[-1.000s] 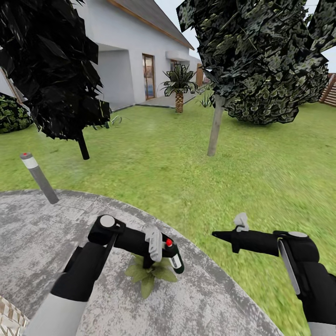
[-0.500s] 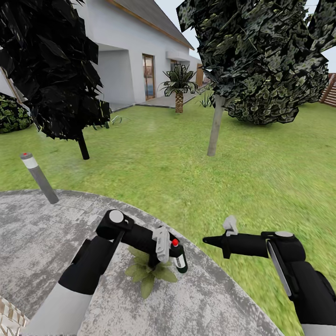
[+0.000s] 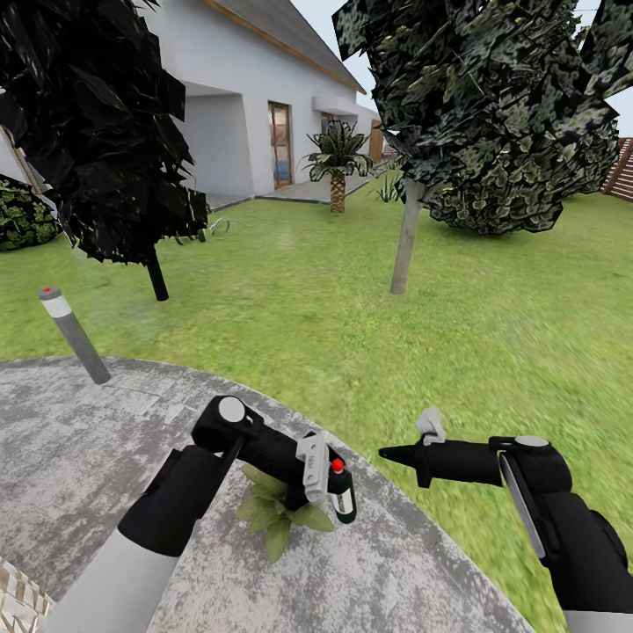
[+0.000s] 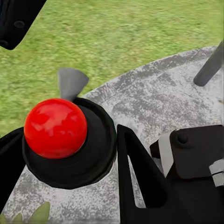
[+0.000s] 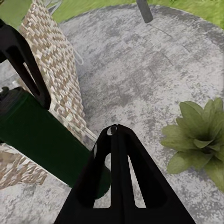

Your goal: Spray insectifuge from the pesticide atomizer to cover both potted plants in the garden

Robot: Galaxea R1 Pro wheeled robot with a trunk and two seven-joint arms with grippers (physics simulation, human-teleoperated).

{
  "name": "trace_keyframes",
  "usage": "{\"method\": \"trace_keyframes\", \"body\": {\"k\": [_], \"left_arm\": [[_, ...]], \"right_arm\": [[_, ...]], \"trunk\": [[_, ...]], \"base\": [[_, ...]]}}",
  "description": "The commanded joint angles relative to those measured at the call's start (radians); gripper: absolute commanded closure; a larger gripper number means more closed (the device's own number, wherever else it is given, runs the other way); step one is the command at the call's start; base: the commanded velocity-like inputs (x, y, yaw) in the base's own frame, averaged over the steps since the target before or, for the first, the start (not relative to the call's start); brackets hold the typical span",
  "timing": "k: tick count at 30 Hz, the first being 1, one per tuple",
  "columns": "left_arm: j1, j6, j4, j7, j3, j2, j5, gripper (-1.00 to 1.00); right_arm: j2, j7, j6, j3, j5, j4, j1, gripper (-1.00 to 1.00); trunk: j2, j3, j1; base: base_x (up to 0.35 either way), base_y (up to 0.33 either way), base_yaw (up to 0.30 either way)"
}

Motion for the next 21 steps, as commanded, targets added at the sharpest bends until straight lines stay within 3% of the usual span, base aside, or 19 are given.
{"method": "trace_keyframes", "body": {"k": [1, 4, 6, 21], "left_arm": [[-0.001, 0.012, -0.001, -0.007, -0.001, -0.001, -0.010, 1.00], [-0.001, 0.013, -0.001, -0.007, -0.002, -0.001, -0.022, 1.00], [-0.001, 0.014, 0.003, -0.007, -0.002, 0.000, -0.028, 1.00], [-0.001, 0.015, 0.064, -0.007, -0.003, -0.001, -0.104, 1.00]], "right_arm": [[0.000, 0.008, 0.007, 0.005, 0.007, -0.001, -0.001, 1.00], [0.001, 0.005, 0.008, 0.078, 0.009, -0.001, -0.001, 1.00], [0.001, 0.003, 0.008, 0.105, 0.010, -0.001, -0.001, 1.00], [0.001, 0.002, 0.007, 0.115, 0.009, -0.001, -0.001, 1.00]], "trunk": [[-0.001, -0.001, 0.000], [-0.001, -0.001, 0.000], [-0.001, -0.001, 0.000], [-0.001, -0.001, 0.000]], "base": [[0.000, 0.000, 0.000], [0.000, 0.000, 0.000], [0.000, 0.000, 0.000], [0.000, 0.000, 0.000]]}}
